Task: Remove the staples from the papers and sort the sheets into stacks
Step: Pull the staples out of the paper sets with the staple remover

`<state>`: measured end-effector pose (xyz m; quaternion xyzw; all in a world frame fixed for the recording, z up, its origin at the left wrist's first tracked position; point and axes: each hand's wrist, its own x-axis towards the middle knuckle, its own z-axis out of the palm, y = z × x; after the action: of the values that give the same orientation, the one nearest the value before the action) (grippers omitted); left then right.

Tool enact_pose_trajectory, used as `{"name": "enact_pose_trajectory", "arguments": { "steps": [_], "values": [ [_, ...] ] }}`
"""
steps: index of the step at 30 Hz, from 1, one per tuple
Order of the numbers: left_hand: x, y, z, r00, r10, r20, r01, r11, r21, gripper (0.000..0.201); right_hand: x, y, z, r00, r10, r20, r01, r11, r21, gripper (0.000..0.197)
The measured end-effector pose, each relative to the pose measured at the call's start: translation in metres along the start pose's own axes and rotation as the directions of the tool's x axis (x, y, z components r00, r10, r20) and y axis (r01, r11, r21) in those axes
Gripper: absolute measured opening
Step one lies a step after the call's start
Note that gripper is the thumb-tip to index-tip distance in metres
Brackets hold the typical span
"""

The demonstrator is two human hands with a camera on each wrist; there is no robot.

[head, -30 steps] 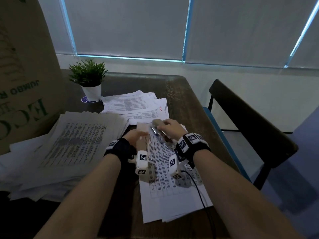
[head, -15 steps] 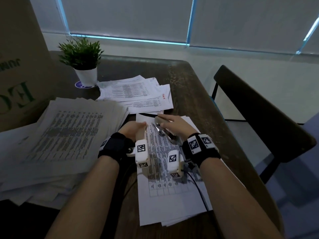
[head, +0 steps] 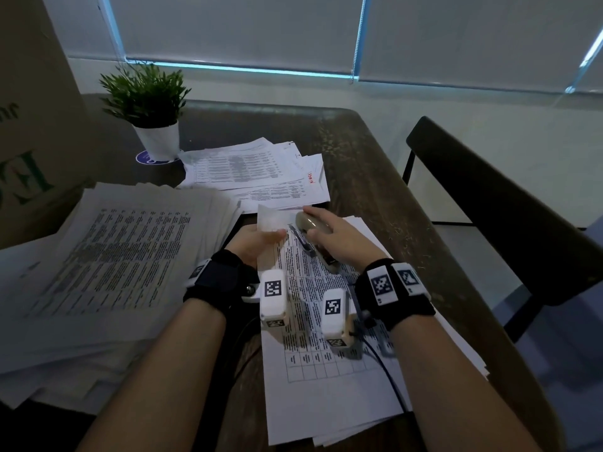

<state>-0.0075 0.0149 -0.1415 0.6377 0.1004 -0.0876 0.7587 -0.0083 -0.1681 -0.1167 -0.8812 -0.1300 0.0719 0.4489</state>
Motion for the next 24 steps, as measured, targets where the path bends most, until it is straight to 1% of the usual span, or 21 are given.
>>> {"name": "enact_pose_trajectory", "arguments": {
  "steps": [3,6,12,16,18,19,22,23,24],
  "values": [
    [-0.002,0.001,0.002,1.000,0.021,-0.003,-0.021,1.000,0.006,0.010,-0.001,0.000,0.005,1.000,-0.017,-0.020,0.017,1.000,0.000,0.047],
    [-0.004,0.001,0.003,0.999,0.039,-0.007,-0.039,0.999,0.022,0.010,-0.002,-0.002,0.009,0.998,-0.013,-0.062,0.014,1.000,0.020,0.044],
    [-0.006,0.001,0.004,0.997,0.074,-0.020,-0.073,0.995,0.074,0.009,-0.003,-0.006,0.011,0.993,-0.043,-0.107,0.039,0.998,-0.040,0.042],
    [-0.008,0.003,0.006,0.996,0.087,-0.017,-0.085,0.992,0.089,0.011,-0.005,-0.009,0.010,0.985,-0.139,-0.106,0.115,0.972,-0.205,0.043],
    [-0.011,0.004,0.005,0.996,0.088,-0.014,-0.086,0.992,0.094,0.010,-0.003,-0.008,0.011,0.981,-0.166,-0.101,0.137,0.959,-0.250,0.044],
    [-0.013,0.004,0.005,0.996,0.085,0.001,-0.085,0.993,0.087,0.010,-0.003,-0.007,0.011,0.979,-0.173,-0.105,0.144,0.960,-0.238,0.043],
    [-0.018,0.006,0.005,0.997,0.066,0.035,-0.068,0.995,0.079,0.010,-0.003,-0.004,0.008,0.982,-0.140,-0.127,0.130,0.988,-0.079,0.043],
    [-0.019,0.006,0.006,0.997,0.062,0.039,-0.065,0.994,0.082,0.013,-0.004,-0.003,0.007,0.982,-0.140,-0.127,0.135,0.990,-0.050,0.043],
    [-0.021,0.007,0.006,0.997,0.058,0.040,-0.062,0.994,0.089,0.018,-0.004,-0.004,0.007,0.980,-0.151,-0.126,0.145,0.988,-0.058,0.043]
  ]
}}
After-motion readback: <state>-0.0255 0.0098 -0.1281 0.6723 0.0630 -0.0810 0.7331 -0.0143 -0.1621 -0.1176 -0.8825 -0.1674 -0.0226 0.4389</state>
